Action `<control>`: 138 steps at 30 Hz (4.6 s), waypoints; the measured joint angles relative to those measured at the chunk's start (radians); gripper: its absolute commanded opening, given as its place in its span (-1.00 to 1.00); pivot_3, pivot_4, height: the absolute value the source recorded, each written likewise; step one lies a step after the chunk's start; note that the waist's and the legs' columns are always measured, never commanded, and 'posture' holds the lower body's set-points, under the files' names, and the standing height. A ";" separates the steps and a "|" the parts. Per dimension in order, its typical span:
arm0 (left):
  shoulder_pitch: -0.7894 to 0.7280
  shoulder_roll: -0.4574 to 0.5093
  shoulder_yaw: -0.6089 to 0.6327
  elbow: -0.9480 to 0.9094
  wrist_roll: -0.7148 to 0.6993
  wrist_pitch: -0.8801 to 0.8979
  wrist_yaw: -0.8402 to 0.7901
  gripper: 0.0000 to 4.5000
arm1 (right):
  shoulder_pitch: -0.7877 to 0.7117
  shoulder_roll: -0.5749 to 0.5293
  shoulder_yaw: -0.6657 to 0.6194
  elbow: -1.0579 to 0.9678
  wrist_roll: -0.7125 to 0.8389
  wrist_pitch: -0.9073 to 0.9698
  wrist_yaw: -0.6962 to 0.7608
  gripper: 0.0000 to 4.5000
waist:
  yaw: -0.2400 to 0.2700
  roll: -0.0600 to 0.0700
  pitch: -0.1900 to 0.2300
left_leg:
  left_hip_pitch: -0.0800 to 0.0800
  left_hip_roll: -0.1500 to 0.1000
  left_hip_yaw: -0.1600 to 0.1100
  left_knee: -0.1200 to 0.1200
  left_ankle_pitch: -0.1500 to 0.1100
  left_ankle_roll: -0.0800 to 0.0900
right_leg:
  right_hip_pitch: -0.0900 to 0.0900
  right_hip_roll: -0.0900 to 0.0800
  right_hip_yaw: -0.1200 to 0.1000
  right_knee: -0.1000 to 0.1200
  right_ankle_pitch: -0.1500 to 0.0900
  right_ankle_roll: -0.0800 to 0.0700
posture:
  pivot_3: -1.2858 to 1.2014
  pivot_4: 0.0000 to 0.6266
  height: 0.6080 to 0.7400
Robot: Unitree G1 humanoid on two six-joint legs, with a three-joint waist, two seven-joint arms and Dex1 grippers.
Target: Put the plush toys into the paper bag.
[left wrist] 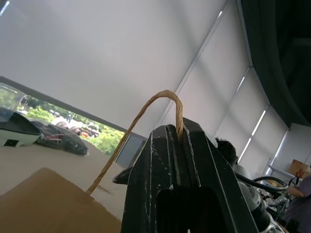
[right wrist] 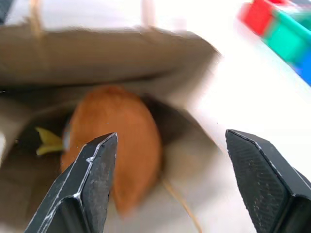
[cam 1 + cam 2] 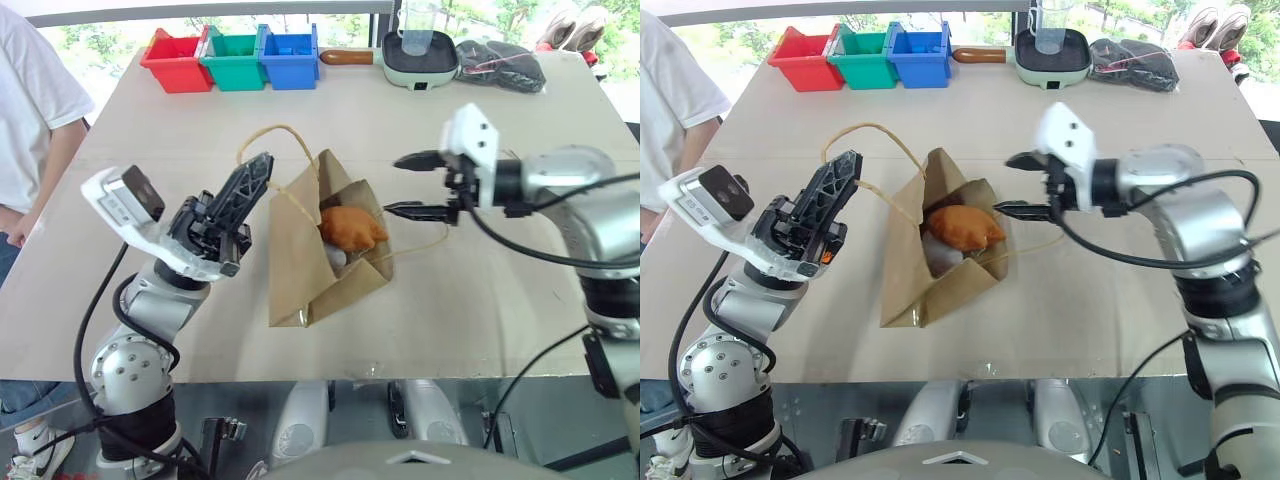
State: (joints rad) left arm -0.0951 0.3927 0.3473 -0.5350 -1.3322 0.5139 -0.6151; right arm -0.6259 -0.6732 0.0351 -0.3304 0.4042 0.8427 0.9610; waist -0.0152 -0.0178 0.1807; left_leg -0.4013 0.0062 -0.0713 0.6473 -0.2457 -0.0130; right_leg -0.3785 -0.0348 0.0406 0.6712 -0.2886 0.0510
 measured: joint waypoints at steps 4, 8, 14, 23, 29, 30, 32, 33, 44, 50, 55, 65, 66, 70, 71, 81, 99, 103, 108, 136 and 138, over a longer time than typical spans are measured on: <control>0.018 0.018 0.026 -0.002 -0.007 -0.001 -0.002 -1.00 | 0.170 -0.008 -0.142 -0.023 0.048 0.185 -0.109 0.50 | 0.004 0.000 0.000 | 0.000 0.000 0.001 0.000 0.000 0.000 | 0.000 0.000 0.000 0.000 0.000 0.000 | 0.03 -0.52 1.00; 0.019 0.023 0.033 -0.002 -0.008 -0.001 -0.007 -1.00 | 0.266 0.058 -0.213 -0.025 0.123 0.340 -0.192 0.50 | -0.005 0.000 0.000 | 0.002 0.000 0.006 0.000 0.000 0.000 | 0.000 0.003 0.004 0.000 0.000 0.000 | 0.03 -0.52 1.00; 0.016 0.025 0.029 -0.002 -0.007 -0.001 -0.017 -1.00 | 0.183 0.333 -0.360 0.013 0.347 0.540 -0.290 -0.14 | -0.014 0.001 0.000 | 0.002 0.001 0.006 0.001 0.000 0.000 | 0.000 0.005 0.004 0.001 0.000 0.000 | 0.03 -0.52 1.00; 0.015 0.031 0.034 -0.002 -0.004 -0.009 -0.018 -1.00 | 0.145 0.372 -0.442 0.047 0.479 0.615 -0.364 -0.95 | -0.002 0.001 0.000 | 0.001 0.000 0.008 0.000 0.000 0.000 | 0.000 0.004 0.003 0.000 0.000 0.000 | 0.03 -0.52 1.00; 0.020 0.033 0.035 -0.004 0.007 -0.024 -0.017 -1.00 | 0.243 0.277 -0.426 0.029 0.518 0.591 -0.340 -0.58 | 0.002 0.001 0.000 | 0.000 0.000 0.009 0.000 0.000 0.000 | 0.000 0.004 0.002 -0.001 0.000 0.000 | 0.03 -0.52 1.00; 0.020 0.033 0.036 -0.004 0.007 -0.025 -0.017 -1.00 | 0.251 0.271 -0.429 0.029 0.521 0.591 -0.338 -0.39 | 0.001 0.001 0.000 | 0.000 0.000 0.009 0.000 0.000 0.000 | 0.000 0.004 0.003 -0.001 0.000 0.000 | 0.03 -0.52 1.00; 0.019 0.033 0.035 -0.004 0.012 -0.028 -0.020 -1.00 | 0.296 0.247 -0.452 -0.002 0.573 0.593 -0.335 0.02 | 0.001 0.001 0.000 | 0.001 0.000 0.009 0.000 0.000 0.000 | 0.000 0.004 0.003 -0.001 0.000 0.000 | 0.03 -0.52 1.00; 0.019 0.033 0.035 -0.004 0.013 -0.029 -0.020 -1.00 | 0.306 0.242 -0.463 -0.015 0.591 0.595 -0.334 0.02 | -0.001 0.001 0.000 | 0.001 0.000 0.009 0.000 0.000 0.000 | 0.000 0.004 0.003 -0.001 0.000 0.000 | 0.03 -0.52 1.00; 0.005 0.033 0.025 -0.001 0.014 -0.030 -0.038 -1.00 | 0.246 0.348 -0.403 -0.015 0.705 0.522 -0.476 -0.58 | -0.006 0.001 0.000 | 0.001 0.001 0.010 0.000 0.000 0.000 | 0.000 0.007 0.005 -0.001 0.000 0.000 | 0.03 -0.52 1.00; -0.005 0.038 0.025 0.006 0.014 -0.029 -0.039 -1.00 | 0.219 0.386 -0.430 -0.006 0.836 0.426 -0.505 -1.00 | 0.000 0.001 0.000 | 0.000 0.001 0.009 0.000 0.000 0.000 | 0.000 0.005 0.003 -0.003 0.000 0.000 | 0.03 -0.52 1.00; -0.165 0.156 0.038 0.146 0.079 -0.019 -0.025 -1.00 | 0.073 0.305 -0.425 -0.085 1.271 0.270 -0.677 -1.00 | -0.003 0.002 0.002 | 0.001 0.002 0.008 0.000 0.000 0.000 | 0.000 0.007 0.002 -0.002 0.000 0.000 | 0.03 -0.52 1.00; -0.507 0.317 -0.192 0.597 0.410 0.056 -0.279 -1.00 | 0.099 0.158 -0.231 -0.183 1.157 0.140 -0.840 -1.00 | -0.004 0.001 0.001 | -0.003 0.000 0.010 -0.001 0.000 0.001 | -0.001 0.006 0.003 -0.006 0.000 0.000 | 0.03 -0.52 1.00; -0.507 0.308 -0.252 0.645 0.476 0.012 -0.372 -1.00 | 0.113 0.145 -0.199 -0.180 1.070 0.128 -0.850 -0.89 | -0.009 0.001 0.002 | -0.005 0.000 0.010 -0.002 0.000 0.000 | -0.004 0.006 0.003 -0.007 0.000 0.000 | 0.03 -0.52 1.00; -0.503 0.280 -0.305 0.702 0.552 -0.029 -0.467 -0.51 | 0.162 0.090 -0.187 -0.215 0.991 0.115 -0.816 -0.35 | -0.015 0.001 0.001 | -0.018 0.002 0.008 0.000 0.002 -0.003 | -0.018 0.005 0.001 -0.002 0.000 0.000 | 0.03 -0.52 1.00; -0.501 0.286 -0.301 0.709 0.555 -0.024 -0.472 -0.40 | 0.181 0.065 -0.187 -0.240 0.992 0.118 -0.806 -0.25 | -0.015 0.001 0.001 | -0.018 0.003 0.008 0.000 0.002 -0.003 | -0.019 0.004 0.001 -0.002 0.000 0.000 | 0.03 -0.52 1.00; -0.167 0.439 -0.026 0.501 0.452 0.144 -0.508 1.00 | 0.584 -0.320 -0.573 -0.374 1.163 0.175 -0.519 -0.31 | -0.027 0.000 0.001 | -0.013 0.005 0.008 0.000 -0.002 0.004 | -0.014 0.001 0.003 -0.004 0.000 0.001 | 0.03 -0.52 1.00; 0.075 0.123 -0.251 0.022 0.688 0.020 -0.121 1.00 | 0.301 0.256 0.293 -0.026 0.157 -0.274 -0.404 -0.96 | 0.006 -0.002 -0.001 | -0.014 0.002 0.008 0.003 0.005 0.004 | -0.015 0.000 0.004 -0.002 0.007 0.003 | 0.03 -0.52 1.00; 0.016 0.034 -0.336 0.043 0.841 -0.048 0.016 1.00 | 0.289 0.306 0.310 0.034 0.106 -0.306 -0.376 -0.96 | 0.004 -0.002 -0.001 | -0.013 0.000 0.008 0.004 0.005 0.004 | -0.014 0.000 0.004 0.001 0.007 0.003 | 0.03 -0.52 1.00; -0.022 -0.055 -0.363 0.121 0.908 -0.100 0.093 0.36 | 0.288 0.329 0.315 0.077 0.056 -0.331 -0.347 -1.00 | 0.000 -0.003 -0.001 | -0.012 0.000 0.008 0.005 0.005 0.004 | -0.015 0.001 0.004 0.004 0.007 0.003 | 0.03 -0.52 1.00; -0.780 0.075 -0.362 1.378 1.006 -0.690 -0.907 0.05 | 0.871 -0.052 -0.358 -0.399 0.074 -0.484 -0.239 1.00 | -0.017 -0.004 -0.002 | -0.013 -0.002 0.009 0.006 0.007 0.002 | -0.014 0.004 0.002 0.007 0.007 0.003 | 0.03 -0.52 1.00; -0.692 0.098 -0.330 1.234 0.975 -0.597 -0.840 0.44 | 0.843 -0.064 -0.355 -0.393 0.085 -0.479 -0.223 1.00 | -0.025 -0.004 -0.002 | -0.013 0.000 0.007 0.006 0.007 0.002 | -0.014 0.003 0.003 0.007 0.007 0.003 | 0.03 -0.52 1.00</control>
State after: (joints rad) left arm -0.7873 0.4906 0.0172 0.6993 -0.3574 -0.0831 -1.4549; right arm 0.2175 -0.7370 -0.3200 -0.7239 0.4895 0.3637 0.7375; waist -0.0406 -0.0215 0.1784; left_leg -0.4143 0.0058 -0.0639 0.6535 -0.2391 -0.0108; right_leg -0.3925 -0.0313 0.0431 0.6785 -0.2817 0.0542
